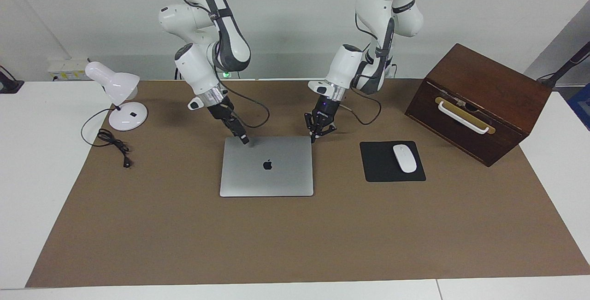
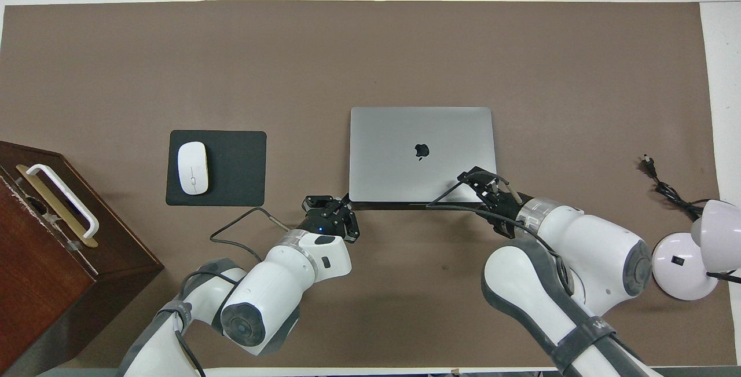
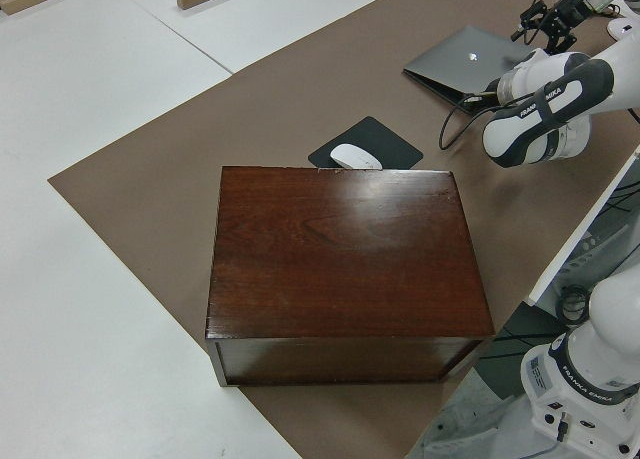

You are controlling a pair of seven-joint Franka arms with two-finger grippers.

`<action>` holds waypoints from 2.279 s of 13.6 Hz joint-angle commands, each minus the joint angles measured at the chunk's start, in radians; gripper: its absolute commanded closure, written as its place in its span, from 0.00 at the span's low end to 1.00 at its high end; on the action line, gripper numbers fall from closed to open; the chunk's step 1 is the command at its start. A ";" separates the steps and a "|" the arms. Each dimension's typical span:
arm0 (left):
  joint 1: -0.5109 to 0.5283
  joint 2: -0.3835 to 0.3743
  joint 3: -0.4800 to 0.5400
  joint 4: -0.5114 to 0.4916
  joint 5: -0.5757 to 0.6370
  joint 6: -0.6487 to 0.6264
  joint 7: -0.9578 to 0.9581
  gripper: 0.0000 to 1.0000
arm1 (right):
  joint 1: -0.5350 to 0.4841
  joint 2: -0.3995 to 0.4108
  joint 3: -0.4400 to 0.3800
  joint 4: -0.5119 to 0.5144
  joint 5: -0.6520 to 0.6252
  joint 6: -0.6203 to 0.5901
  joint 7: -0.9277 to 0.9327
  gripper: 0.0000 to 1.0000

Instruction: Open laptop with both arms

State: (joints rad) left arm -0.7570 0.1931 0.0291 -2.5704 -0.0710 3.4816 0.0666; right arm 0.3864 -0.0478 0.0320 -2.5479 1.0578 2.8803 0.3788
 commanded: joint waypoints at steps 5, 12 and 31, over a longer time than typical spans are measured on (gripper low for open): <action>-0.004 0.080 0.012 0.062 0.032 0.025 0.010 1.00 | -0.001 0.025 0.002 0.032 0.039 0.020 -0.047 0.00; 0.004 0.098 0.014 0.070 0.048 0.025 0.012 1.00 | -0.001 0.062 0.003 0.084 0.039 0.020 -0.035 0.00; 0.001 0.108 0.014 0.070 0.051 0.027 0.013 1.00 | -0.006 0.258 0.022 0.509 0.057 0.093 -0.231 0.00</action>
State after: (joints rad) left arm -0.7545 0.2500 0.0335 -2.5235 -0.0400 3.4912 0.0739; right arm 0.4028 0.1545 0.0555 -2.1106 1.0955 2.9575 0.2368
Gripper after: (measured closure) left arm 0.991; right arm 0.000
